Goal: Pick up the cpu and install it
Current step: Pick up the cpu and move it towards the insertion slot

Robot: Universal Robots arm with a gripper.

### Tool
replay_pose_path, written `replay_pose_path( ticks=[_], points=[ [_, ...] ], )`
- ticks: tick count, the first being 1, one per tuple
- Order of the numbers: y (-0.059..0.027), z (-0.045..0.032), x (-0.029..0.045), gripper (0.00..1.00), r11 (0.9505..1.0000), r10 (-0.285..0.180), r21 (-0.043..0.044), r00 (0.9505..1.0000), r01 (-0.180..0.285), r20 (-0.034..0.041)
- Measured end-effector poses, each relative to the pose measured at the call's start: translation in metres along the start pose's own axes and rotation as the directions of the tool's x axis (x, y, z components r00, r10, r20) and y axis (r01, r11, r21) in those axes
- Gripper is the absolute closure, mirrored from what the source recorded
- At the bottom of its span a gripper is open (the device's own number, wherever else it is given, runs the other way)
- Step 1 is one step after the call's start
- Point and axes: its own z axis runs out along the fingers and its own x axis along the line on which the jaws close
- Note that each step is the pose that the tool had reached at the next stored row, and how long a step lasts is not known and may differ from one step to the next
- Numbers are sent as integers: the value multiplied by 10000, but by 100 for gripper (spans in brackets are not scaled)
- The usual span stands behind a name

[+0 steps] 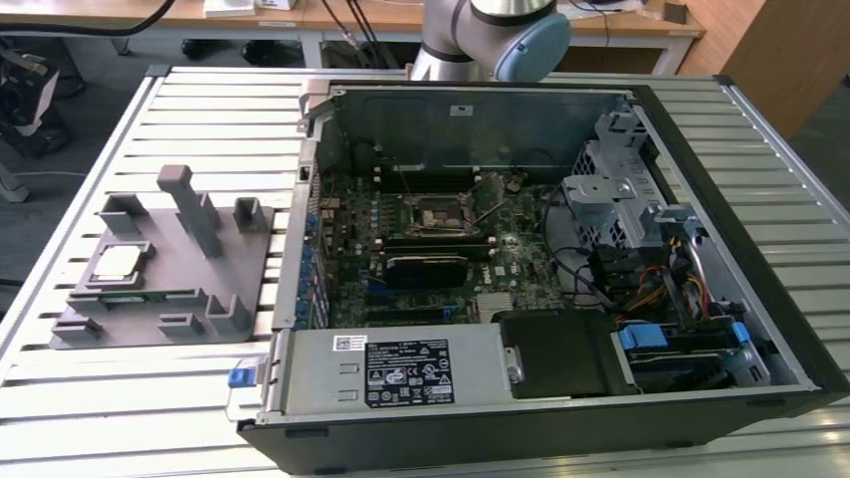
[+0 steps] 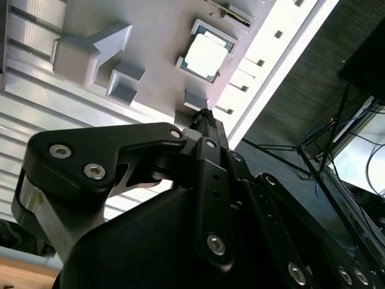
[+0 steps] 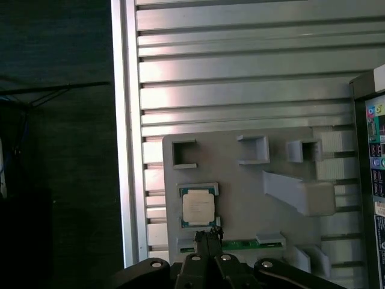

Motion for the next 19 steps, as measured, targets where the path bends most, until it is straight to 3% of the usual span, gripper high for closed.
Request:
replay_pose_path(
  ticks=[12, 16, 18, 19],
  points=[
    [-34, 90, 14, 89, 10000, -19, 8, 10000, 19, -18],
    [-39, 130, 15, 89, 10000, -25, 16, 9999, 25, -110],
    [-41, 160, 14, 77, 10000, -24, 20, 9999, 24, -166],
    [-41, 174, 14, 77, 10000, -27, 21, 9998, 27, -174]
  ],
)
